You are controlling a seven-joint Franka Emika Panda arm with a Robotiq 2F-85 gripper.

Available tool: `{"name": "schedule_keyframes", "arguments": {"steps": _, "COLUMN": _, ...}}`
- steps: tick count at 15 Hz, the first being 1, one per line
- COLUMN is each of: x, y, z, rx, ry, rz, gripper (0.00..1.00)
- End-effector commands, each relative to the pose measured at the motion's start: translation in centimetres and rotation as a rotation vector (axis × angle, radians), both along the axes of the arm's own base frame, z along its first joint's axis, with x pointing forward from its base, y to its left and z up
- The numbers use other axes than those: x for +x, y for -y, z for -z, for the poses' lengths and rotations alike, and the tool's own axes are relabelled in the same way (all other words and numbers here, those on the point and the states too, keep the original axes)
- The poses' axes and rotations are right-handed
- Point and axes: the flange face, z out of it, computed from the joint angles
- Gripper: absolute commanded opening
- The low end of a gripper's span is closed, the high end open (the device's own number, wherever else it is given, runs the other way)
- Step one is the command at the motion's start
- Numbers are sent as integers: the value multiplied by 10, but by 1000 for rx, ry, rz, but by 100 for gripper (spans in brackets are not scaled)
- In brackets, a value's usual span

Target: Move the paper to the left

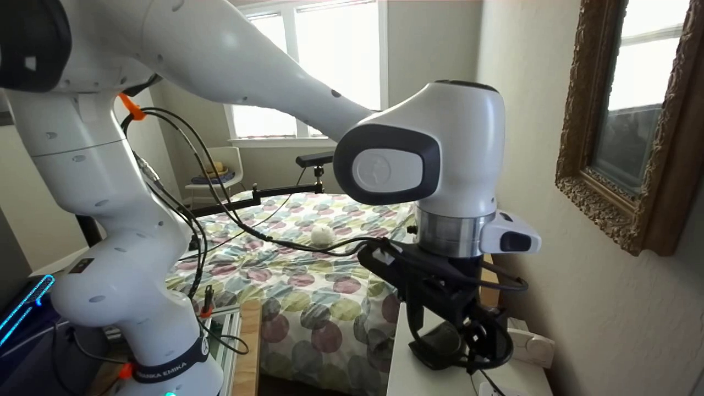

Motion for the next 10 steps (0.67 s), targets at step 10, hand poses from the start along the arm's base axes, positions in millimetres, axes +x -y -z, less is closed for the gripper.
{"name": "schedule_keyframes", "arguments": {"steps": 10, "x": 49, "y": 26, "z": 101, "rx": 73, "ry": -147, "rz": -301, "gripper": 100}}
